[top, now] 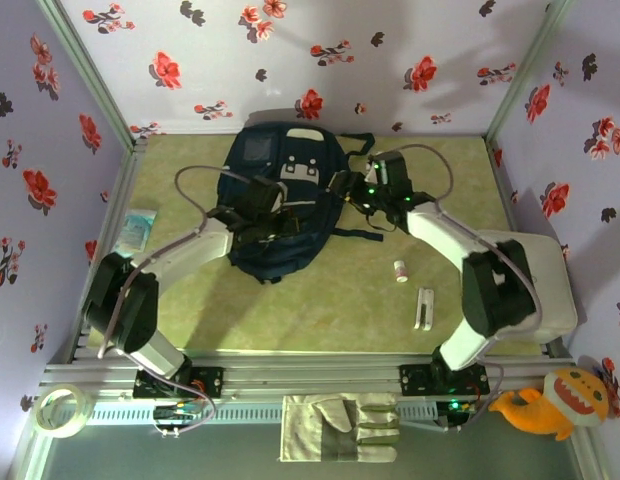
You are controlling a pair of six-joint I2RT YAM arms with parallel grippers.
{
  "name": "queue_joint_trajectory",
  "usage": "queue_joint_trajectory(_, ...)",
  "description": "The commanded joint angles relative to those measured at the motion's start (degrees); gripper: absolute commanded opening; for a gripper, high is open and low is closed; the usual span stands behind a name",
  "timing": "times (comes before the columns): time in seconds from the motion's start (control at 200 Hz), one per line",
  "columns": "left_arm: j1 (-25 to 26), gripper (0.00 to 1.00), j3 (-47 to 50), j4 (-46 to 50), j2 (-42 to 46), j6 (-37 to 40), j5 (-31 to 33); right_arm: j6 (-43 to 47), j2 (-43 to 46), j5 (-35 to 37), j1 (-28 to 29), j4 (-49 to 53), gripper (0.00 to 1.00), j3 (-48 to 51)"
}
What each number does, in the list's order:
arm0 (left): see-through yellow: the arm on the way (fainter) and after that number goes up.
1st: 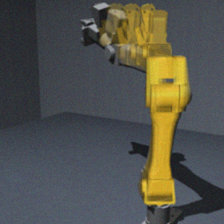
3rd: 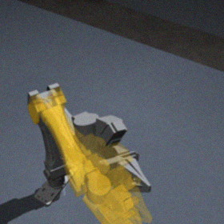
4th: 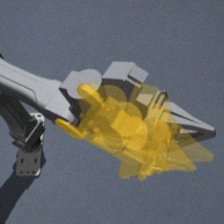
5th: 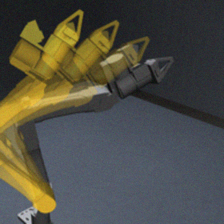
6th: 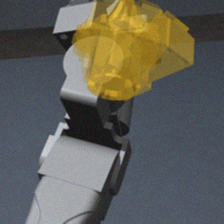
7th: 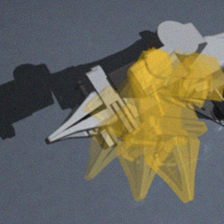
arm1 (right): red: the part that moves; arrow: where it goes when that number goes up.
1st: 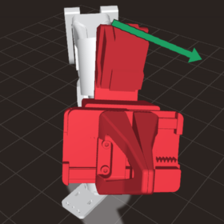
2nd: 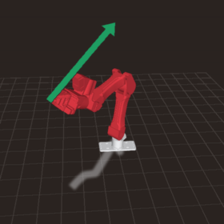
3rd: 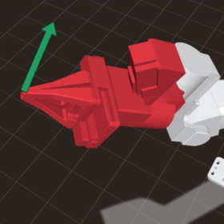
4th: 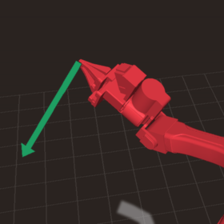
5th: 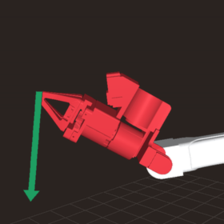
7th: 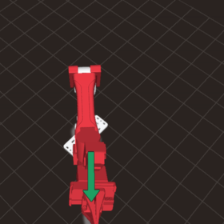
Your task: Pack books, pencil case, and school supplies into a backpack
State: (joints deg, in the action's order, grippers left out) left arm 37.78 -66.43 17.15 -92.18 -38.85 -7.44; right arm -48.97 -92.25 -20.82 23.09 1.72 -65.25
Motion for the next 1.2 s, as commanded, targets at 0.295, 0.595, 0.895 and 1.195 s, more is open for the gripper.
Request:
queue_joint_trajectory(0.295,4.96,0.0,-10.16,-2.13,-8.96,2.9,-6.51,-8.46,1.38,0.3,1.59,1.65,0.49,4.04)
queue_joint_trajectory(0.595,4.95,0.0,-10.04,-1.02,-8.92,4.66,-6.71,-7.85,-7.01,-1.08,3.98,1.88,0.28,-2.33)
queue_joint_trajectory(0.895,3.44,0.0,-8.34,5.93,-6.3,16.5,0.49,-1.53,-6.98,7.9,0.65,7.28,0.06,-4.43)
queue_joint_trajectory(1.195,-2.05,0.0,4.32,5.23,3.58,27.76,1.47,2.08,-8.84,9.4,-3.96,10.49,0.03,-8.43)
